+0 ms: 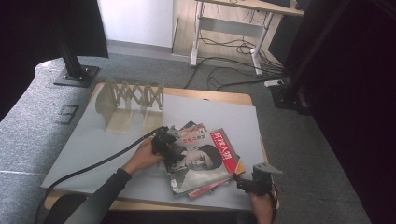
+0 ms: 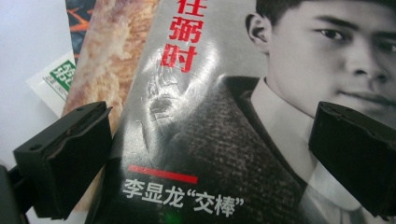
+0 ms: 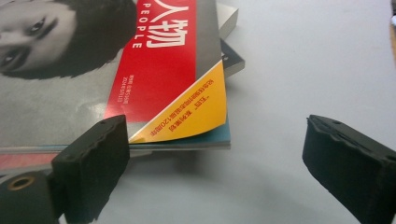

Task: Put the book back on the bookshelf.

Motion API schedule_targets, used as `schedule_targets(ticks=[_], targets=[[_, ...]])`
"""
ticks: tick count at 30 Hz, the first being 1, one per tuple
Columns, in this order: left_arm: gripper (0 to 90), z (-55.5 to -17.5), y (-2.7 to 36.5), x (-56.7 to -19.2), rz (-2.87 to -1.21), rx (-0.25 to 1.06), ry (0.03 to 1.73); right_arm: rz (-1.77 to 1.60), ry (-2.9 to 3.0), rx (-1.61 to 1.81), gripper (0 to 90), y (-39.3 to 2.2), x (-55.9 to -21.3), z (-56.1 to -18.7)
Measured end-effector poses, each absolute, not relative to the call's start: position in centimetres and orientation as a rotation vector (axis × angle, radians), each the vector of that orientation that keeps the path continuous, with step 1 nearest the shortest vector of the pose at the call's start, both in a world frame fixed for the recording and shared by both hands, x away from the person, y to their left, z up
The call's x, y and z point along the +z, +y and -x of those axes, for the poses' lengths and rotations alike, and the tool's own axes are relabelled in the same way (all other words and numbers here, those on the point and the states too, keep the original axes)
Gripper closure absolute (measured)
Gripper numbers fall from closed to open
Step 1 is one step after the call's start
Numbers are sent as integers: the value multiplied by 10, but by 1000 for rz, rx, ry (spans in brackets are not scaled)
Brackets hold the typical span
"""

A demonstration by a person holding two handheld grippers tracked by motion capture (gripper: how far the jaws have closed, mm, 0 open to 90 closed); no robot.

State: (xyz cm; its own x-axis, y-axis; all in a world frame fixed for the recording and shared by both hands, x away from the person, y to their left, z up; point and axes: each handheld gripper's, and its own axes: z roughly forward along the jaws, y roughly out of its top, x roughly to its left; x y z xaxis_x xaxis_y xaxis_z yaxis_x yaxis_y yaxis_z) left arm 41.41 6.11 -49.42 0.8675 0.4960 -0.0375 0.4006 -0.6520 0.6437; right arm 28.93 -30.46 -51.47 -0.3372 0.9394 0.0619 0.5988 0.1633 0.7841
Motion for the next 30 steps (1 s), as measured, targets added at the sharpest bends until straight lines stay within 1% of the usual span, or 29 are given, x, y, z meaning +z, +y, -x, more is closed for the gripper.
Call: schedule_targets(ticks=[5, 12, 15, 24, 30], targets=[[0, -405, 67, -493, -2375, 186, 640, -1461, 1989, 1021, 99, -304, -513, -294], [0, -395, 72, -493, -2394, 193, 628, -1475, 1998, 1017, 100, -304, -512, -302], [0, -390, 75, -493, -2405, 195, 618, -1487, 2001, 1017, 91, -304, -512, -305], [0, -382, 86, -498, -2394, 144, 633, -1497, 2009, 997, 74, -303, -512, -319], [0, -376, 90, -499, -2392, 156, 626, -1512, 2011, 987, 60, -302, -512, -330]])
